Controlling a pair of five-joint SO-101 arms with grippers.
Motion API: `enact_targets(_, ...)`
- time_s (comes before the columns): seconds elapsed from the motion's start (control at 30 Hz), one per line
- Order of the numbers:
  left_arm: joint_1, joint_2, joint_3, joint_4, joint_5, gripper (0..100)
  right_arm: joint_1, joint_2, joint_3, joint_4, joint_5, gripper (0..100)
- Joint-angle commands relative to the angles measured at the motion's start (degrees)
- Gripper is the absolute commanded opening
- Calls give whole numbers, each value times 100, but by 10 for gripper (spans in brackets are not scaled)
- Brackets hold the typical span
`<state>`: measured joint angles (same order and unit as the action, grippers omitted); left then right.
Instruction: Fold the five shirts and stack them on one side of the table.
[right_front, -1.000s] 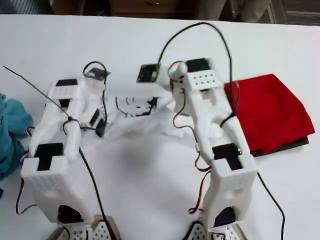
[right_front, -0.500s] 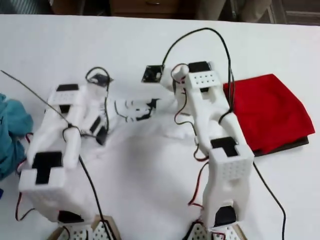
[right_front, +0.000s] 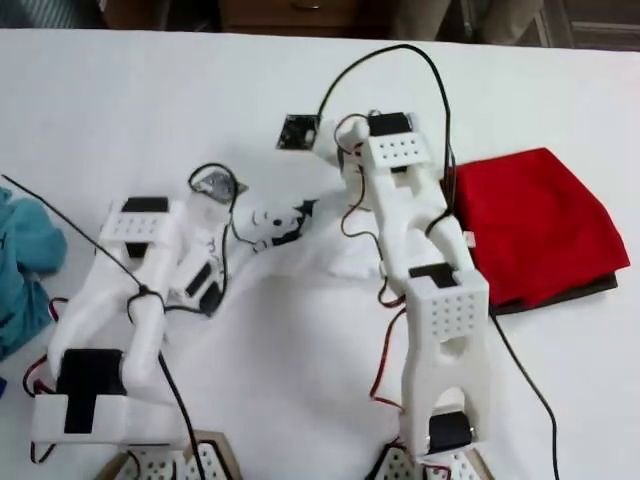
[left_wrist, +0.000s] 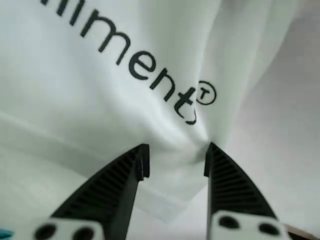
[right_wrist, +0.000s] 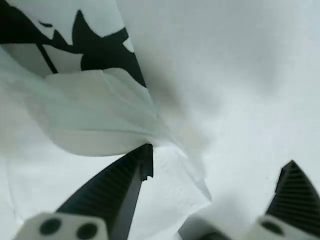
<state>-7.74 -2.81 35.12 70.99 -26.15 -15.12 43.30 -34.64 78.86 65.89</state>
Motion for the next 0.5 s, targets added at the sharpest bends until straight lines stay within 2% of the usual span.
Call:
enact_targets(0.0, 9, -273, 13, 0, -35, 211, -31, 145, -730, -48, -9, 387)
enact_targets(0.23, 0, -316, -110, -9, 9, 211, -110, 611, -1943, 136, -712, 387)
enact_targets(0.47, -149, -325, -998, 290, 352, 211, -75, 620, -2760, 1903, -791, 387)
